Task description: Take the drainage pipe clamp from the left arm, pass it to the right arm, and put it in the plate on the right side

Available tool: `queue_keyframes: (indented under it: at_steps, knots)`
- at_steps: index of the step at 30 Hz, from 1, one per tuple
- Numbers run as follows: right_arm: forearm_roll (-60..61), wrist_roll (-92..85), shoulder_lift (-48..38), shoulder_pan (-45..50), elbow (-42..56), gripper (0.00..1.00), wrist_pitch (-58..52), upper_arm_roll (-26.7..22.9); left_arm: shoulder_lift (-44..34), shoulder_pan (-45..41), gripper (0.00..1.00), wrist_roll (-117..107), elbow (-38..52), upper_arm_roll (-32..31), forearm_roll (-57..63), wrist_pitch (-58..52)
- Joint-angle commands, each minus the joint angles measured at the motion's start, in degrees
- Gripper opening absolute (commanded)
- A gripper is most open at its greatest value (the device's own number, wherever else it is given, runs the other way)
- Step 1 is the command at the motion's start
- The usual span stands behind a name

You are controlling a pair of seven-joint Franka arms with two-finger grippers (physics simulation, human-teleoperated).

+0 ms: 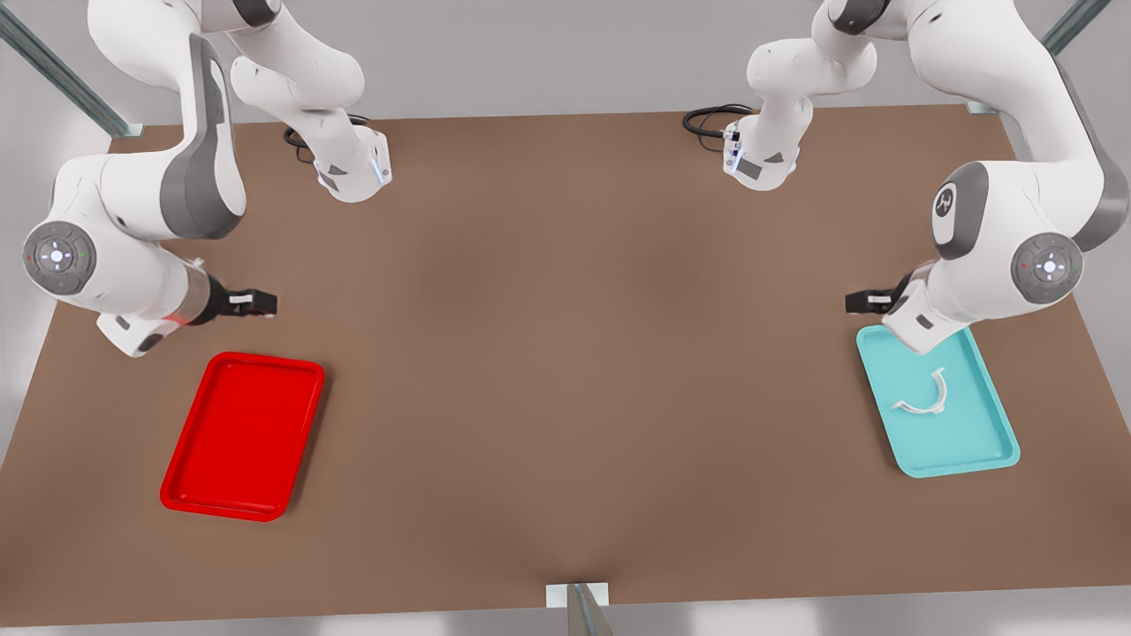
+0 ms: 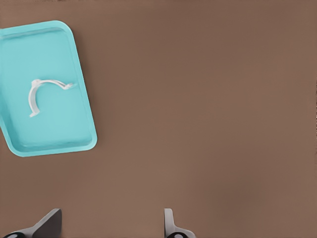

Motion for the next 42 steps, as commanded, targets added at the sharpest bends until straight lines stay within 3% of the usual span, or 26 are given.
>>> queue_keyframes:
  at_steps: [1, 3, 9, 15, 32, 33, 34, 37, 38, 42]
  knots:
    - [0.0, 0.7, -0.1, 0.0, 0.0, 1.0, 4.9, 0.0, -0.1, 0.0, 1.0, 3.1, 0.1, 0.0, -0.1, 3.9]
    - [0.2, 0.8, -0.1, -0.1, 0.0, 1.0, 4.9, -0.3, 2.1, 0.1, 1.0, 7.6, 0.2, 2.0, 0.3, 5.2]
    - [0.7, 0.6, 0.2, -0.4, -0.1, 1.0, 5.0, -0.5, 18.6, 15.4, 1.0, 36.4, -0.6, 5.4, -2.4, 31.2]
    - [0.7, 0.5, 0.3, -0.4, -0.5, 1.0, 4.9, -0.4, 22.4, 16.7, 1.0, 47.2, -10.7, 9.5, -2.2, 49.8]
    - [0.5, 0.1, 0.4, -0.4, -0.7, 1.0, 4.6, -0.4, 29.2, 18.8, 1.0, 46.9, -11.5, 10.6, -2.6, 55.1]
    - [0.5, 0.1, 0.4, -0.4, -0.7, 1.0, 4.6, -0.4, 29.3, 18.8, 0.89, 46.9, -11.5, 10.6, -2.6, 55.1]
    - [0.5, 0.1, 0.5, -0.4, -0.7, 1.0, 4.6, -0.4, 29.4, 18.8, 0.68, 47.0, -11.5, 10.6, -2.6, 55.0]
    - [0.5, 0.1, 0.5, -0.4, -0.8, 1.0, 4.6, -0.4, 29.3, 19.6, 0.45, 46.8, -11.5, 10.6, -4.1, 54.5]
    - [0.5, 0.1, 0.5, -0.4, -0.8, 1.0, 4.6, -0.4, 29.2, 19.6, 0.41, 46.8, -11.5, 10.6, -4.1, 54.3]
    - [0.5, 0.1, 0.6, -0.4, -0.8, 1.0, 4.5, -0.4, 29.1, 19.6, 0.4, 46.8, -11.5, 10.5, -4.1, 54.3]
